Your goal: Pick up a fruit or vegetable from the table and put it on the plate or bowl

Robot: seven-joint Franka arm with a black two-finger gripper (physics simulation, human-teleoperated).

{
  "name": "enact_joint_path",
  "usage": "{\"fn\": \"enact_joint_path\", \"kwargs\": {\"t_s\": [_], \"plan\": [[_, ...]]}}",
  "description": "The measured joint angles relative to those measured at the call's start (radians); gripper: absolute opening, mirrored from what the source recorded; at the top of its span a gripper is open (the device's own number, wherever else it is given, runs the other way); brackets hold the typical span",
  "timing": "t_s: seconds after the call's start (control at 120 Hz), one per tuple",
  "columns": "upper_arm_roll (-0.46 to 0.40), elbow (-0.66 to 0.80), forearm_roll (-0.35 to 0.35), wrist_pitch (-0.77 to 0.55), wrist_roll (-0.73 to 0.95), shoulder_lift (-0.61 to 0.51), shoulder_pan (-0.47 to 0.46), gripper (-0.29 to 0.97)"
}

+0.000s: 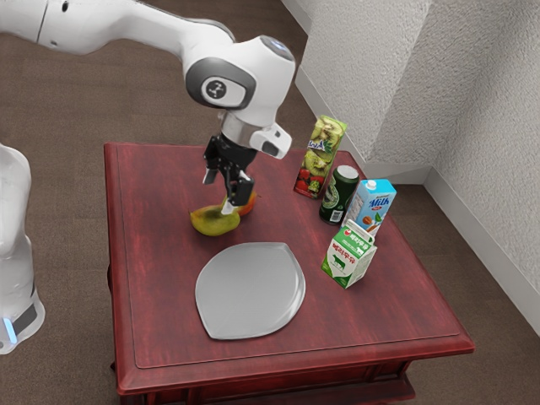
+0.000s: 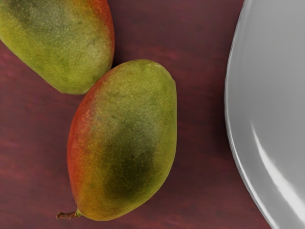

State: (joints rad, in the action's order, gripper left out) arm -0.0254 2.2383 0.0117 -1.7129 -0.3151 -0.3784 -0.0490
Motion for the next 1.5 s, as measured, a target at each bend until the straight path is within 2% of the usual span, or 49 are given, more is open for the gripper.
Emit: {"fn": "enact_joint_path", "kwargs": {"t_s": [0.283,0.433,0.708,0.9,1.267,1.5], "plan": [[0.016,0.027,0.006,-0.05,0.062,-0.012,-0.023,0.68],[0.018,0.098,-0.013,-0.087,0.1,-0.044,-0.052,0.68],[0.039,0.129,-0.017,-0.122,0.149,-0.065,-0.024,0.68],[0.047,0.136,0.008,-0.144,0.175,-0.063,0.011,0.68],[0.049,0.135,0.006,-0.221,0.219,-0.016,0.014,0.68],[0.05,0.14,0.003,-0.234,0.236,-0.025,0.011,0.68]]}}
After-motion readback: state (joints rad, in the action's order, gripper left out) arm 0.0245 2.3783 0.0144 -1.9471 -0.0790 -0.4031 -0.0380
